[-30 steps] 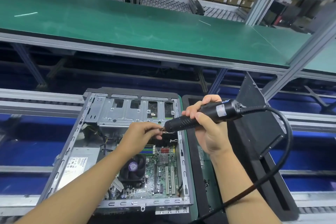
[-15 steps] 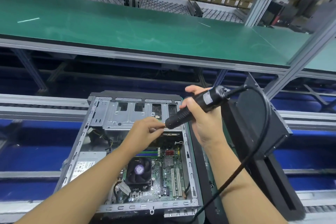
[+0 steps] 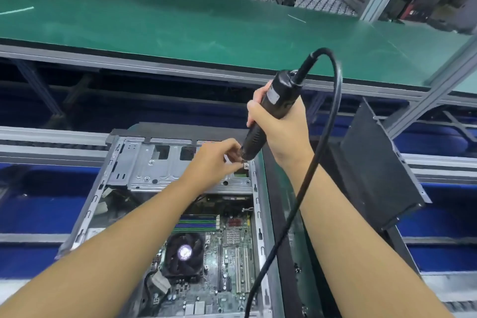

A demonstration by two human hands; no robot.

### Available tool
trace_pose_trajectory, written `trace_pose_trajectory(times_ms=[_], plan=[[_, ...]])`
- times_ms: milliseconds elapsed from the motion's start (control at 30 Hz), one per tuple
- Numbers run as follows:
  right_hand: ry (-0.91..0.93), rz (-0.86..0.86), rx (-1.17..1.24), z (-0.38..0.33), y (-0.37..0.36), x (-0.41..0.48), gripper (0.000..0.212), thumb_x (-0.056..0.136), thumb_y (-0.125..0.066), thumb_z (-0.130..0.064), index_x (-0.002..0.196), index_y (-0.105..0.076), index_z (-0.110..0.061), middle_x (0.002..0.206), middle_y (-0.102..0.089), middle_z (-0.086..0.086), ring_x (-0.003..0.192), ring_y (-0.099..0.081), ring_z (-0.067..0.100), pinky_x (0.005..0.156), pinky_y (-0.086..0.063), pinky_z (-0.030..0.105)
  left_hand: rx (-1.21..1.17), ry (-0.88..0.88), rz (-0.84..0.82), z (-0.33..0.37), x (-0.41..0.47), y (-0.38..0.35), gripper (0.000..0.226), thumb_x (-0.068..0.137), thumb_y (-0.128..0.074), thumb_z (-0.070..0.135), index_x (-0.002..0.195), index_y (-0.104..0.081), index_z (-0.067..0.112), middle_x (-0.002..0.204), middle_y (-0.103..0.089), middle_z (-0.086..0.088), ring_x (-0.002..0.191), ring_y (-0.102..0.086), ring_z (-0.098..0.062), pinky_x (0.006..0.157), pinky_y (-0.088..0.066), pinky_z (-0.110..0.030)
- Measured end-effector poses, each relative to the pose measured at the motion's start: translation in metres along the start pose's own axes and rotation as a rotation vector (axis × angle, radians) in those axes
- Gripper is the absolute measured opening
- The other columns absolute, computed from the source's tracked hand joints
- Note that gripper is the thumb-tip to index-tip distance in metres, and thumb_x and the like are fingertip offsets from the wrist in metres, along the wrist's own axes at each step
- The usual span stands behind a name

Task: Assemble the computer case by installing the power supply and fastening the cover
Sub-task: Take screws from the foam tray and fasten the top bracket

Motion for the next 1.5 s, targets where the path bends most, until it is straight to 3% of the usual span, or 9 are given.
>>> trace_pose_trajectory(times_ms=[200,533,633,733,833,967,1100,1233,1500], plan=[[-0.041,-0.036,0.150,0.027,0.006,0.000,0.010,0.084,-0.066,-0.011,0.087,-0.057,-0.007,0.073,-0.055,0.015,0.059,-0.053,0.030,0.064,-0.051,0.046,-0.008,0.092,-0.017,-0.019,0.000,-0.016,0.026,0.079,-0.082,0.020,0.092,-0.062,0.030,0.077,-0.068,0.024,0.071,-0.061,0.001,0.065,-0.041,-0.010],[0.007,-0.086,0.269,0.034,-0.013,0.017,0.026,0.082,-0.061,-0.003,0.085,-0.063,-0.029,0.071,-0.059,0.000,0.054,-0.053,0.031,0.062,-0.049,0.040,-0.249,0.336,0.373,-0.039,-0.055,0.043,0.011,0.092,-0.064,0.035,0.081,-0.061,0.034,0.074,-0.064,0.016,0.068,-0.059,-0.004,0.060,-0.046,-0.017],[-0.016,-0.082,0.297,0.036,-0.022,0.019,0.026,0.082,-0.061,-0.005,0.087,-0.063,-0.030,0.074,-0.059,0.000,0.055,-0.054,0.028,0.061,-0.049,0.041,-0.207,0.524,0.312,-0.056,-0.093,0.039,0.049,0.089,-0.046,0.056,0.055,-0.038,0.022,0.047,-0.036,0.008,0.045,-0.032,-0.008,0.049,-0.030,-0.027],[-0.028,-0.074,0.305,0.037,-0.031,0.019,0.028,0.081,-0.061,-0.006,0.086,-0.064,-0.033,0.075,-0.059,-0.001,0.055,-0.055,0.024,0.061,-0.048,0.040,-0.156,0.829,0.107,-0.073,-0.126,0.012,0.062,0.088,-0.041,0.068,0.050,-0.045,0.019,0.044,-0.048,0.001,0.041,-0.045,-0.014,0.057,-0.045,-0.032],[-0.037,-0.061,0.315,0.037,-0.037,0.020,0.032,0.080,-0.061,-0.008,0.082,-0.065,-0.039,0.073,-0.060,-0.005,0.055,-0.054,0.022,0.061,-0.049,0.037,-0.549,1.127,-0.058,-0.077,-0.143,-0.024,0.067,0.084,-0.049,0.077,0.087,-0.066,0.011,0.079,-0.074,-0.006,0.069,-0.069,-0.017,0.063,-0.058,-0.035],[-0.047,-0.046,0.299,0.040,-0.040,0.020,0.030,0.081,-0.061,-0.008,0.082,-0.065,-0.038,0.072,-0.059,-0.005,0.055,-0.054,0.023,0.060,-0.049,0.036,-0.913,1.195,-0.145,-0.071,-0.130,-0.041,0.094,0.053,-0.063,0.086,0.131,-0.050,0.034,0.121,-0.064,-0.001,0.103,-0.068,-0.024,0.067,-0.060,-0.036],[-0.055,-0.040,0.261,0.044,-0.040,0.021,0.032,0.082,-0.059,-0.008,0.079,-0.064,-0.039,0.069,-0.060,-0.007,0.056,-0.053,0.025,0.062,-0.049,0.040,-1.123,1.190,-0.069,-0.077,-0.127,-0.051,0.111,0.042,-0.083,0.070,0.138,-0.048,0.026,0.121,-0.058,-0.005,0.096,-0.074,-0.024,0.070,-0.060,-0.037],[-0.068,-0.018,0.273,0.050,-0.039,0.020,0.030,0.082,-0.060,-0.007,0.082,-0.064,-0.037,0.071,-0.060,-0.006,0.055,-0.054,0.024,0.062,-0.049,0.039,-1.403,1.164,0.081,-0.085,-0.117,-0.058,0.093,0.057,-0.088,0.036,0.137,-0.049,0.012,0.146,-0.040,-0.018,0.128,-0.052,-0.029,0.106,-0.047,-0.042],[-0.070,-0.016,0.263,0.055,-0.038,0.023,0.032,0.082,-0.060,-0.007,0.081,-0.064,-0.039,0.072,-0.061,-0.007,0.057,-0.054,0.024,0.064,-0.050,0.041,-1.688,1.096,0.112,-0.075,-0.104,-0.072,0.037,0.077,-0.076,0.007,0.110,-0.063,-0.004,0.115,-0.070,-0.022,0.099,-0.072,-0.029,0.075,-0.060,-0.032]])
Point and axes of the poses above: each hand's wrist, its own x-axis towards the middle knuckle, its own y-axis out of the back of the hand, z = x × y, the point moved 7 cm from there along x, towards the middle knuckle
